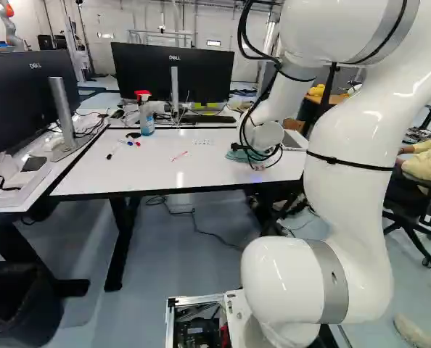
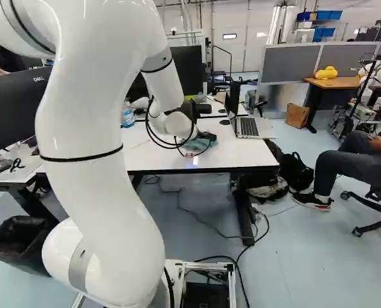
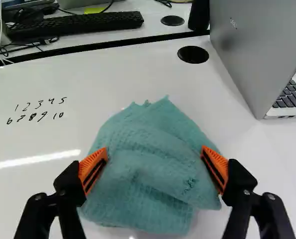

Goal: Clean the table with the green towel

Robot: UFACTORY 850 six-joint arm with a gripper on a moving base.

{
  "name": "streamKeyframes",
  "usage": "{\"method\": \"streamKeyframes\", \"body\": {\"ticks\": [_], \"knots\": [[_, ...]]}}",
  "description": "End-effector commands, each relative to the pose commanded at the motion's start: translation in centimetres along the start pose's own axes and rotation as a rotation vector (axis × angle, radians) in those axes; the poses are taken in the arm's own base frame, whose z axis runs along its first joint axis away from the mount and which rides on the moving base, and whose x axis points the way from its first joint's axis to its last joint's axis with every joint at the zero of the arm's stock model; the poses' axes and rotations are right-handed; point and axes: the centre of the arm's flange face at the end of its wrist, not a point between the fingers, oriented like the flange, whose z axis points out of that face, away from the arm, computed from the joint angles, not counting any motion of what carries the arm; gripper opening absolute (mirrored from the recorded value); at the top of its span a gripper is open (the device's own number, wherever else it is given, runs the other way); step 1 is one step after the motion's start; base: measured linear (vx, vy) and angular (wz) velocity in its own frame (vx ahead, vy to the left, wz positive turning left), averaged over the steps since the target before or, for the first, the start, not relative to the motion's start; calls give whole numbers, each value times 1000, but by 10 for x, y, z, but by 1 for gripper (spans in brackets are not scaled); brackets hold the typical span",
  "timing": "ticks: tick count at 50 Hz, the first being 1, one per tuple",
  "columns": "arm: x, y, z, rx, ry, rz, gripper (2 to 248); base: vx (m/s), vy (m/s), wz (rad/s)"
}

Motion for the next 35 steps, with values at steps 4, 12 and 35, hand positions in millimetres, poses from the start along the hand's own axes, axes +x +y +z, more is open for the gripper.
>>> {"method": "streamKeyframes", "body": {"ticks": [4,12,35], "knots": [[0,0,0,0,0,0,245,0,0,0],[0,0,0,0,0,0,210,0,0,0],[0,0,0,0,0,0,65,0,0,0]]}}
